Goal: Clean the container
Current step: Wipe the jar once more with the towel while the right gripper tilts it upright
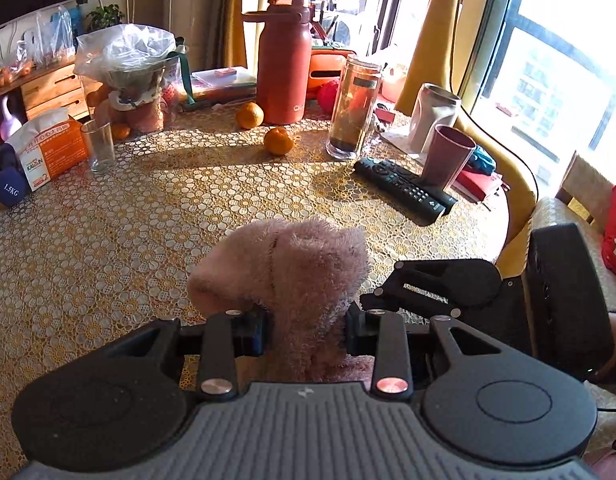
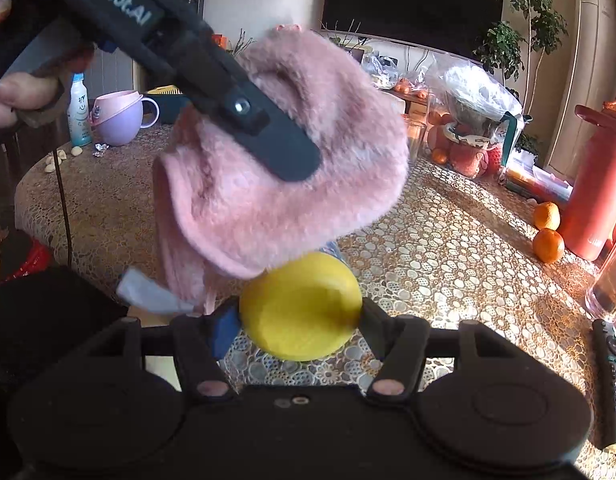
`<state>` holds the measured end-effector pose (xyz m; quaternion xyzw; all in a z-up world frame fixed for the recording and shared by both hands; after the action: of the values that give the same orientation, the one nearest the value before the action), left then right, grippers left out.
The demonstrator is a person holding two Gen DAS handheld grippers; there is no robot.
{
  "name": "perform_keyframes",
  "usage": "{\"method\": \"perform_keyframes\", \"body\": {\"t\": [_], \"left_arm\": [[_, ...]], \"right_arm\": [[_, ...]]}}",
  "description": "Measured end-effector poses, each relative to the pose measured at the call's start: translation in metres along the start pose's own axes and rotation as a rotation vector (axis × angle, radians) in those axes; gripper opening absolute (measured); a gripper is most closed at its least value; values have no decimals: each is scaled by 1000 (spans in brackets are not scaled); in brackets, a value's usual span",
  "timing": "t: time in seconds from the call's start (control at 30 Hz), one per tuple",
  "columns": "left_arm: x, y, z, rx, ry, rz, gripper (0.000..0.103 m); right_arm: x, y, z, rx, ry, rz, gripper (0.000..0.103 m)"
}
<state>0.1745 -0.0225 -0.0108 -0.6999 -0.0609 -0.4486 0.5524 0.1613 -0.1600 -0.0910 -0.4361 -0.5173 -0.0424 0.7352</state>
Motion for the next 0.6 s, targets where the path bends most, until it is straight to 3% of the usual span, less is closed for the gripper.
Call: {"method": "perform_keyframes", "body": {"t": [0.6], "left_arm": [[-19,18,69,125,-131,60,34]], "right_arm": [[29,9,2,7,-48,-29,62]]}}
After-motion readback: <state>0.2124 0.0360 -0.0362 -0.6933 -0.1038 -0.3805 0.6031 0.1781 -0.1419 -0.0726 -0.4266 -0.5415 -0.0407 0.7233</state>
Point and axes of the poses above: each gripper's, at about its wrist camera, not at the fingertips, and y roughly the way its jaws point, z to its left, x to its top, the point moved 3 cm from there along y, roughly the way its jaws point, and after that the axes turned 12 degrees about y, right-handed, at the moved point
